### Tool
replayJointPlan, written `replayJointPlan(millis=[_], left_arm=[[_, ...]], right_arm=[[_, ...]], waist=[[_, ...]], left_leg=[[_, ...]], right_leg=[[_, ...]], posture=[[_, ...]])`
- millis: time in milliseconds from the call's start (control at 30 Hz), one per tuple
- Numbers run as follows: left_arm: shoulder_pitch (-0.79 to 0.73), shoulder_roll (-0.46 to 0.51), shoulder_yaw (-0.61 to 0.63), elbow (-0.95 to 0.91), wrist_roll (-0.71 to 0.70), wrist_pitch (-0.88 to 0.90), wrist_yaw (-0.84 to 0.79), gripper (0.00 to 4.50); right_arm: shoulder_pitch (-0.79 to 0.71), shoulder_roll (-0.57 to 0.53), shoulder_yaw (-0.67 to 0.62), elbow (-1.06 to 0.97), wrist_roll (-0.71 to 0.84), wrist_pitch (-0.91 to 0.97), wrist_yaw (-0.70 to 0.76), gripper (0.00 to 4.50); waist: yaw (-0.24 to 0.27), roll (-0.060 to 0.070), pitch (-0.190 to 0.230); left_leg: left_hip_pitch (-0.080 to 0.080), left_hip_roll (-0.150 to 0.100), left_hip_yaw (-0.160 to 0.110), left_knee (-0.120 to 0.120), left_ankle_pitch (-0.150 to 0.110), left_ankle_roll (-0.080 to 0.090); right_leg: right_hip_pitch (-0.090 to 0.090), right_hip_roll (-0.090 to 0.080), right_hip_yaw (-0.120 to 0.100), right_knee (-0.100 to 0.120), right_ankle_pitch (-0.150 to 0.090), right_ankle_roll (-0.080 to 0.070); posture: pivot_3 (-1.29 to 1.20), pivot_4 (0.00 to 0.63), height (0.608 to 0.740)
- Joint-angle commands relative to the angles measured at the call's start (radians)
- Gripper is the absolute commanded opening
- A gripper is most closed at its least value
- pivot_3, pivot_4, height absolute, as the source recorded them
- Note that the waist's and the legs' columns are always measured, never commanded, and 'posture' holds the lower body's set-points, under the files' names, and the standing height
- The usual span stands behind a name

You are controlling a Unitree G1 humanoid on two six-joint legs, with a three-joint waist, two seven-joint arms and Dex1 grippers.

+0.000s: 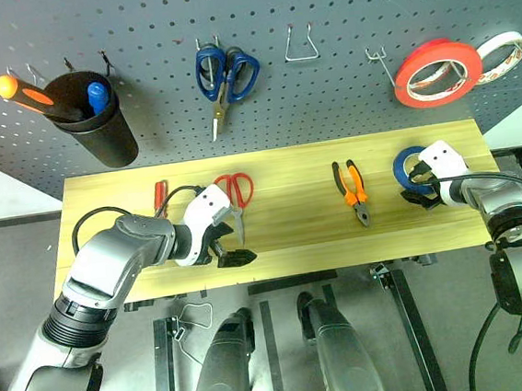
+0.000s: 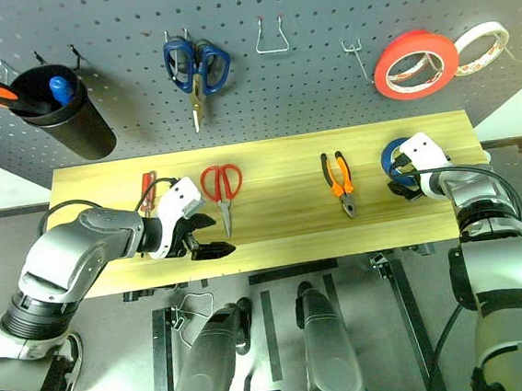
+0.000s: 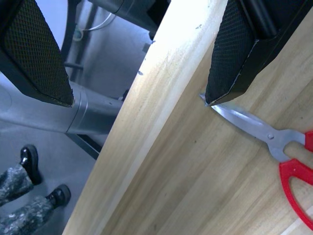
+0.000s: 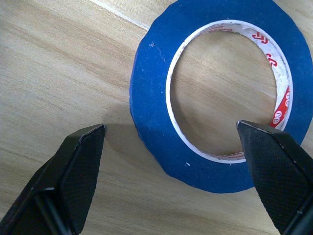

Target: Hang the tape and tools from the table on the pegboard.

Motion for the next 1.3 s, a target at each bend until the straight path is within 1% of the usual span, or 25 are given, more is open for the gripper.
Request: replayJointPlan(millis=[33,133,233,367,600,833,933,1000,1167,1233,1267,1300], left_arm=[[0.029,0.02,0.032,-0.073,-0.037,0.038,0.016,4.45],[0.043,0.028,0.043,-0.097,-0.053,0.059,0.03,4.45],[0.048,0.034,0.056,-0.113,-0.07,0.077,0.042,4.45],[0.05,0.04,0.064,-0.127,-0.088,0.092,0.056,4.45],[0.062,0.045,0.068,-0.148,-0.115,0.11,0.078,4.45],[0.047,0.057,0.065,-0.137,-0.129,0.106,0.084,4.45],[0.042,0.06,0.065,-0.139,-0.136,0.109,0.088,4.5],[0.038,0.061,0.065,-0.14,-0.14,0.11,0.091,4.5],[0.03,0.068,0.069,-0.137,-0.146,0.112,0.099,4.5],[0.026,0.069,0.071,-0.134,-0.147,0.112,0.1,4.5],[0.025,0.07,0.073,-0.134,-0.149,0.112,0.098,4.5],[0.024,0.071,0.075,-0.134,-0.151,0.112,0.097,4.5]], right_arm=[[0.015,0.028,0.004,0.036,-0.012,-0.002,0.033,4.5],[0.01,0.036,-0.02,0.039,0.011,-0.014,0.074,4.5],[-0.001,0.045,-0.057,0.043,0.039,0.003,0.105,4.5],[-0.01,0.048,-0.104,0.049,0.07,0.029,0.093,4.5],[0.007,0.046,-0.119,0.046,0.063,0.032,0.085,4.5],[0.01,0.045,-0.131,0.047,0.065,0.044,0.072,4.5],[0.011,0.046,-0.135,0.045,0.067,0.044,0.073,3.95],[0.013,0.047,-0.135,0.046,0.067,0.041,0.068,3.31],[0.015,0.05,-0.131,0.045,0.067,0.036,0.06,1.5],[0.015,0.051,-0.131,0.044,0.068,0.036,0.061,0.9],[0.016,0.051,-0.131,0.043,0.068,0.036,0.061,0.68],[0.016,0.051,-0.13,0.043,0.068,0.036,0.061,0.67]], waist=[[0.0,-0.001,0.001],[0.002,-0.003,0.005],[0.002,-0.003,0.008],[0.009,-0.001,0.019],[0.026,-0.001,0.026],[0.026,-0.001,0.029],[0.026,-0.001,0.03],[0.027,-0.001,0.03],[0.027,0.0,0.031],[0.027,0.0,0.031],[0.027,-0.001,0.032],[0.028,-0.001,0.032]], left_leg=[[0.0,0.0,0.0,0.0,0.0,0.0],[0.0,0.0,0.0,0.0,0.0,0.0],[0.001,0.0,-0.001,0.0,0.0,0.0],[0.001,0.0,-0.001,0.0,0.0,0.0],[0.001,0.0,-0.001,-0.001,0.0,-0.001],[0.001,0.0,-0.001,-0.001,0.0,-0.001],[0.0,0.0,-0.001,-0.001,0.0,-0.001],[0.0,0.0,-0.001,-0.001,0.0,-0.001],[0.0,0.0,-0.001,-0.001,0.0,-0.001],[0.0,0.0,-0.001,-0.001,0.0,-0.001],[0.0,0.0,-0.001,-0.001,0.0,-0.001],[0.0,0.0,-0.001,-0.001,0.0,-0.001]], right_leg=[[0.0,0.0,0.0,0.0,0.0,0.0],[0.0,0.0,0.0,0.0,0.0,0.0],[0.001,0.0,0.0,0.0,0.0,0.0],[0.001,0.0,0.0,0.0,0.0,0.0],[0.001,0.0,0.0,-0.001,0.0,0.0],[0.001,0.0,0.0,-0.001,0.0,0.0],[0.001,0.0,0.0,-0.001,0.0,0.0],[0.001,0.0,0.0,-0.002,0.0,0.0],[0.001,0.0,0.0,-0.002,0.0,0.0],[0.001,0.0,0.0,-0.002,0.0,0.0],[0.001,0.0,0.0,-0.002,0.0,0.0],[0.001,0.0,0.0,-0.002,0.0,0.0]], posture=[[0.16,0.484,0.74],[0.16,0.487,0.74],[0.17,0.492,0.74],[0.17,0.495,0.74],[0.17,0.502,0.74],[0.18,0.503,0.74],[0.18,0.504,0.74],[0.18,0.504,0.74],[0.18,0.506,0.74],[0.18,0.506,0.74],[0.18,0.506,0.74],[0.18,0.506,0.74]])
